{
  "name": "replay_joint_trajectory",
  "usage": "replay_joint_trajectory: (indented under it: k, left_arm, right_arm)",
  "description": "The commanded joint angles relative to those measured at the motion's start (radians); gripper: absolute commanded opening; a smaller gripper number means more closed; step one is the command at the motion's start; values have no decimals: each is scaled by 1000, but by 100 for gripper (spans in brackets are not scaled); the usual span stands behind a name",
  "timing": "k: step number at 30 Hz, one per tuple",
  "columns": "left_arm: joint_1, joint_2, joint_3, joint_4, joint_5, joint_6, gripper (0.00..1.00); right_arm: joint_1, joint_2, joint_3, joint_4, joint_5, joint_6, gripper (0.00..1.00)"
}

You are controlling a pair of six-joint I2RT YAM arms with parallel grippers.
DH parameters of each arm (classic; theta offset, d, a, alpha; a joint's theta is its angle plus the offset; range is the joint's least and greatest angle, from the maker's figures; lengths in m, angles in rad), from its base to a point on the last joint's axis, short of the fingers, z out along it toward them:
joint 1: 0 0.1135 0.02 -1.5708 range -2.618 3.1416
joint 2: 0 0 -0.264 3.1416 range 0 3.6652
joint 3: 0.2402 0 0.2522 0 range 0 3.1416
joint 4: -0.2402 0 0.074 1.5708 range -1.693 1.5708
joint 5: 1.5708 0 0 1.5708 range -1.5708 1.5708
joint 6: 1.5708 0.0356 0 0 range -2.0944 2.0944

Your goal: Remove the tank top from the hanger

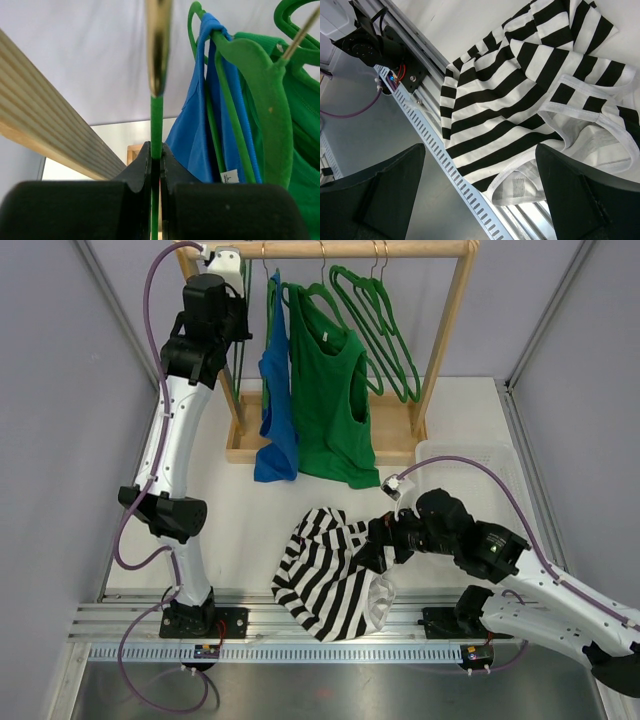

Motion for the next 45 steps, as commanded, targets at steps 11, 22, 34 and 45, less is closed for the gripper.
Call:
replay_joint_trajectory:
  k: [11, 22, 34, 45]
  left_arm:
    - [62, -5, 19, -70, 52, -33, 0]
    - [82, -25, -38, -172, 98, -35, 10]
    - [82, -146, -93, -121, 119, -55, 0]
    - [82, -326, -226, 14, 161, -98, 0]
  right_arm:
    - [5, 12, -29, 96, -53, 1, 99]
    - [7, -20, -47, 101, -53, 22, 100]
    - [5, -25, -44, 109, -61, 39, 99]
    - [7, -13, -40, 121, -64, 30, 100]
